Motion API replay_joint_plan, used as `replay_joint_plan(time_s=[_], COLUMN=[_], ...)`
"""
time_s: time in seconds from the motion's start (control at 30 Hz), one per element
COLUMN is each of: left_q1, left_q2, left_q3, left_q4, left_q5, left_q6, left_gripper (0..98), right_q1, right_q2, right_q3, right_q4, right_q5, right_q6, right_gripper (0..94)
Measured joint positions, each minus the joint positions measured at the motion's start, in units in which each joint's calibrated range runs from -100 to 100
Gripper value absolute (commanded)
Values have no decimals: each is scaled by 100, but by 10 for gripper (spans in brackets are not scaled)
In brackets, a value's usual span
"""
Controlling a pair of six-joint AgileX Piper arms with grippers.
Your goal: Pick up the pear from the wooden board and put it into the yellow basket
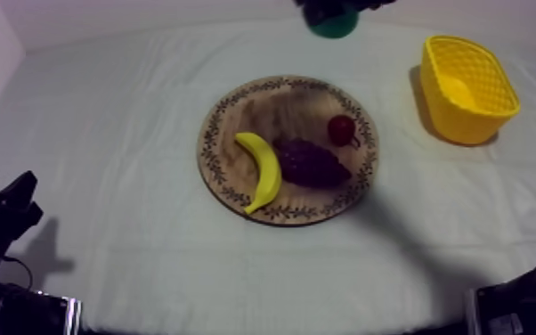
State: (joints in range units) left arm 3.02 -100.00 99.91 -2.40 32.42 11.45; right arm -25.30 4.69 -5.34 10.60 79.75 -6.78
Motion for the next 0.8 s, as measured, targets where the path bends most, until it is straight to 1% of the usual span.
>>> replay_joint_plan(time_s=[0.13, 0.23, 0.37, 0.57, 0.8], left_q1=[0, 0, 0, 0, 0], left_q2=[0, 0, 0, 0, 0], left_q3=[0, 0, 0, 0, 0], left_q4=[0, 0, 0, 0, 0], left_q5=[0, 0, 0, 0, 0], left_q6=[0, 0, 0, 0, 0], left_gripper=[1, 1, 1, 1, 1], right_q1=[476, 876, 1453, 2183, 2796], right_q2=[-113, -135, -103, 150, 554], right_q3=[107, 162, 262, 394, 551], right_q4=[-229, -356, -282, -166, -16], right_q5=[142, 144, -44, -363, -760], right_q6=[-232, -231, -97, 32, 84], right_gripper=[269, 273, 276, 280, 289])
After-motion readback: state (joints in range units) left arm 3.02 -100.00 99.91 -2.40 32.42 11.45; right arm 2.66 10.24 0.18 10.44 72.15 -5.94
